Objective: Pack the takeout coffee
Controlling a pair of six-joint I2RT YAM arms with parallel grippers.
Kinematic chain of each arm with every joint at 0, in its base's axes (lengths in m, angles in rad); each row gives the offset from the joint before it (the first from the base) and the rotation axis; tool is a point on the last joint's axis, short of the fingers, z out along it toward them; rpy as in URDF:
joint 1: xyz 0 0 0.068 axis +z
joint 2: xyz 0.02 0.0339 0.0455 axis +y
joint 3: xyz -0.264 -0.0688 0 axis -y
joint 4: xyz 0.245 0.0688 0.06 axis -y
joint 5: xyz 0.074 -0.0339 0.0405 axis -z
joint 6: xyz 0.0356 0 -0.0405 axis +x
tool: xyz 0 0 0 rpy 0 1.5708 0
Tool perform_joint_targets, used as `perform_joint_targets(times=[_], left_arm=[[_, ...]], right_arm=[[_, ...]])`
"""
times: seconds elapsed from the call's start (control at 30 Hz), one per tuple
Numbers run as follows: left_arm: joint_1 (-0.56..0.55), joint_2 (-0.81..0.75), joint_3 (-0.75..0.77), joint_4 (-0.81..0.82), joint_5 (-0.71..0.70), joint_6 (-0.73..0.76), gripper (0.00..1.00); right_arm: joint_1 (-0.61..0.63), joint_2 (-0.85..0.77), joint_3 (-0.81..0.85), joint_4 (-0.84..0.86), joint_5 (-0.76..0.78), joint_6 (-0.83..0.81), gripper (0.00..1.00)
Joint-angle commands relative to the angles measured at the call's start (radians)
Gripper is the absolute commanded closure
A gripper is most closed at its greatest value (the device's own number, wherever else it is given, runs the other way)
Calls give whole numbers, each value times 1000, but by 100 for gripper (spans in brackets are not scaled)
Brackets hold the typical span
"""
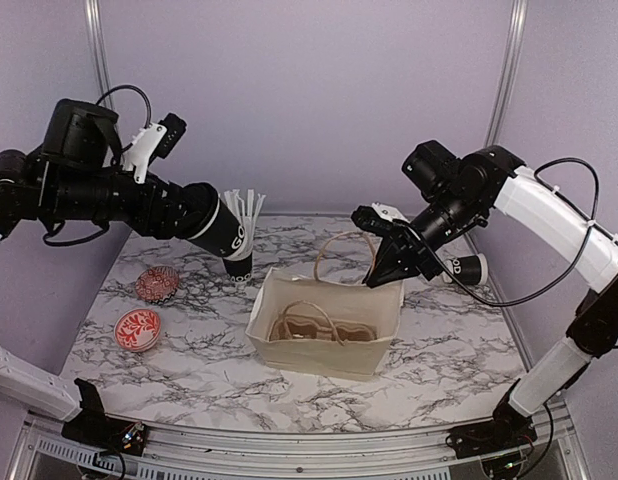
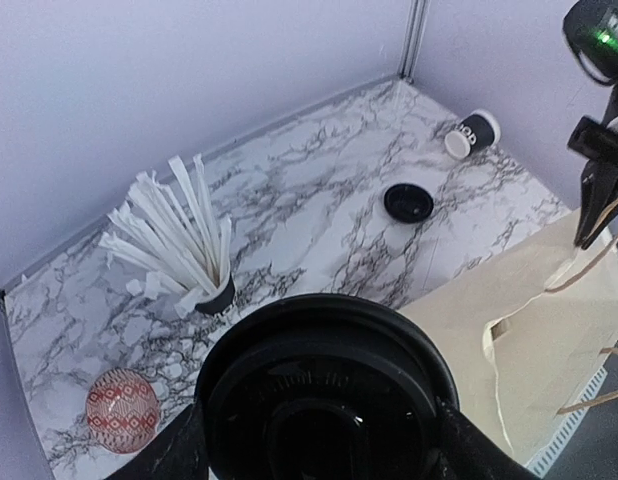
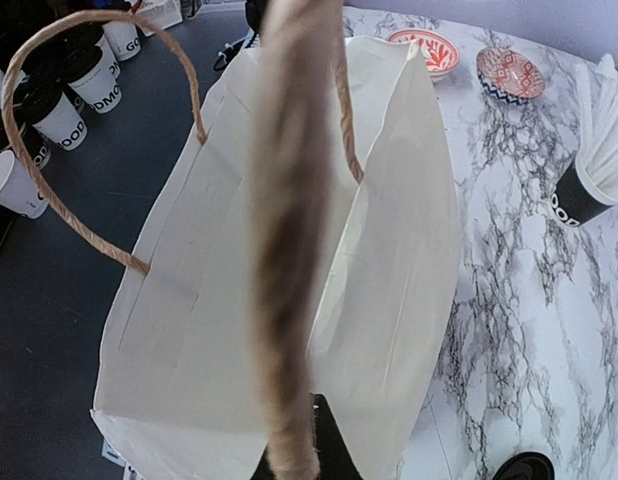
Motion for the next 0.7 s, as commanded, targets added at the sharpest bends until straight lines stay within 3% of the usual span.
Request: perform_joint_targets(times=[0.0,0.27,0.47,0.67], left_arm=[[-134,-62,75,47,-2,81,63],[-256,-39,44,156,193,176,62],[-380,45,28,172,216,241,60],[-421,103,18,158,153,278,60]], right_arm=[[64,13,42,-23,-16,22,98],[107,48,77,-25,-21,38,97],[109,54,78,-23,-24,80,96],[109,44,71,-23,-36,97,96]])
